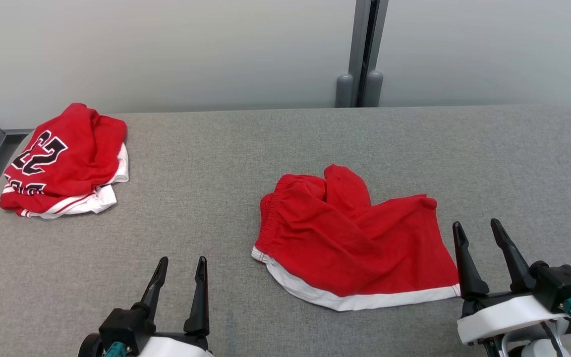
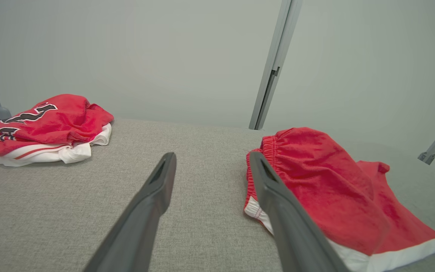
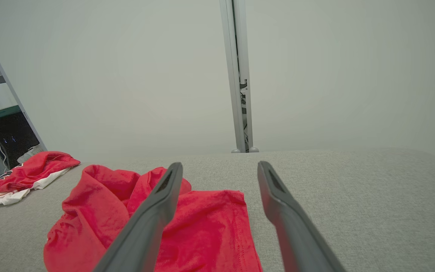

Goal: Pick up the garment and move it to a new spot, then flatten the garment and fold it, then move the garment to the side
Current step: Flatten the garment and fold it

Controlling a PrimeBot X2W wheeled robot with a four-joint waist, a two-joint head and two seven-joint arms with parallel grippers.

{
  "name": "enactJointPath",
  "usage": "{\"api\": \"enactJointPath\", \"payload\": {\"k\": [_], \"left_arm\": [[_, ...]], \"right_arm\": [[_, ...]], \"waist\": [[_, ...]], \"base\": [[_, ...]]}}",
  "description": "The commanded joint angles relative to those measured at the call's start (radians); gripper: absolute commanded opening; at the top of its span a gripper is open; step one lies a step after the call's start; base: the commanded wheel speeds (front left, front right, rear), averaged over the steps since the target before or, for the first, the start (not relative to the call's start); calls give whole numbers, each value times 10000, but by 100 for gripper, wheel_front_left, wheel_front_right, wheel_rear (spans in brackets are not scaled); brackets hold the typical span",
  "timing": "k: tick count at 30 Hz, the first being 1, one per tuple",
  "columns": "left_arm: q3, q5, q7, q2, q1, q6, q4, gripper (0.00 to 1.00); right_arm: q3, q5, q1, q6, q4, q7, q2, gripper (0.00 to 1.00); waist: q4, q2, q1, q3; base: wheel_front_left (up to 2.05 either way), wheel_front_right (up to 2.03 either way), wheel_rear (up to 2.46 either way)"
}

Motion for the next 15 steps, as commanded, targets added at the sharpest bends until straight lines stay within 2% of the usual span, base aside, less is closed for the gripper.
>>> {"api": "enactJointPath", "payload": {"k": [1, 6, 10, 15], "left_arm": [[55, 40, -20, 35, 100, 39, -10, 100], [68, 57, -20, 35, 91, 20, -34, 100], [51, 66, -20, 35, 68, 10, -64, 100], [-28, 0, -20, 35, -58, -1, -82, 100]], "right_arm": [[-14, 15, 91, 1, -28, -75, -35, 100], [-55, 1, 55, 1, 4, -76, -36, 100], [-276, -556, 69, 1, 135, 127, -45, 100], [-309, -1312, 529, 1, 217, 941, -696, 100]], "waist": [[1, 0, 0, 7], [-19, 0, 0, 44], [-45, 0, 0, 124], [-51, 0, 0, 341]], "base": [[0, 0, 0], [0, 0, 0], [0, 0, 0], [0, 0, 0]]}}
